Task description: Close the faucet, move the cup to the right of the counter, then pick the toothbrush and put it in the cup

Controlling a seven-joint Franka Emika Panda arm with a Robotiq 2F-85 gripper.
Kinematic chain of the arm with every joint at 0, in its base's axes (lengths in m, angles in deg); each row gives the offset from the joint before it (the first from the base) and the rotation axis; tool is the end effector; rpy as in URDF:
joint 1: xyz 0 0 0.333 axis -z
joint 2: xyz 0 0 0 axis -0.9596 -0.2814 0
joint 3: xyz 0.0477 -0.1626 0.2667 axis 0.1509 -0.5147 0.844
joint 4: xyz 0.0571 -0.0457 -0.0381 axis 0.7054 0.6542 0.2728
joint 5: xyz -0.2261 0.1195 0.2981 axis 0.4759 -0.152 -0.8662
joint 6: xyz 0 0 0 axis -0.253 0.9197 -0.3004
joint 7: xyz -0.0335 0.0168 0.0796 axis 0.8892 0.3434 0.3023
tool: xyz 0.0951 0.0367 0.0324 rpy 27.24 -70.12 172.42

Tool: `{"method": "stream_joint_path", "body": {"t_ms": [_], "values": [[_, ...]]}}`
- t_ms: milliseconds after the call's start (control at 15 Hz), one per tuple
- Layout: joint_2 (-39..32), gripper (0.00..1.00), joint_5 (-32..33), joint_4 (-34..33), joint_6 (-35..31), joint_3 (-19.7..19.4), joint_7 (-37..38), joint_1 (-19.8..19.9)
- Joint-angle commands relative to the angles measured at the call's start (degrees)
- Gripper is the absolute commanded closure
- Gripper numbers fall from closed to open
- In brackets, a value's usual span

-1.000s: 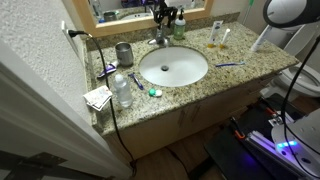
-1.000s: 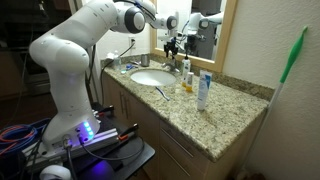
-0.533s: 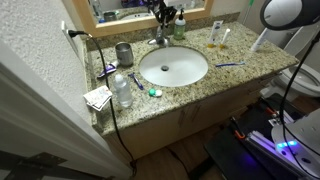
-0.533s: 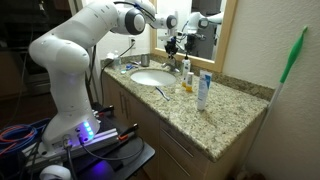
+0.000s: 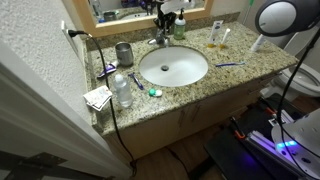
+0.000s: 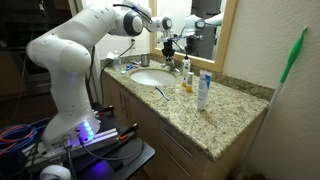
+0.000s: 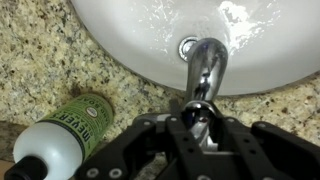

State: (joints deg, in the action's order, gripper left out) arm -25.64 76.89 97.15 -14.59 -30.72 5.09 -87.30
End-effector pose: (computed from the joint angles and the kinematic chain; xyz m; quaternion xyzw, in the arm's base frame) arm 0.7686 0.1740 0.3296 0.9980 0.0056 -0.0062 0.0632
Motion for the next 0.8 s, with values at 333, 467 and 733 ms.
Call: {"method": "stream_joint_path", "body": {"t_ms": [333, 467, 733], "values": [[-0.2, 0.93, -1.9, 1.0, 3.8, 3.0, -5.9, 0.0], [-0.6, 0.93, -2.1, 1.4, 2.0, 3.5, -7.2, 0.2], [-0.4, 0.93, -2.3, 2.6, 0.7, 4.3, -8.9, 1.3]]}}
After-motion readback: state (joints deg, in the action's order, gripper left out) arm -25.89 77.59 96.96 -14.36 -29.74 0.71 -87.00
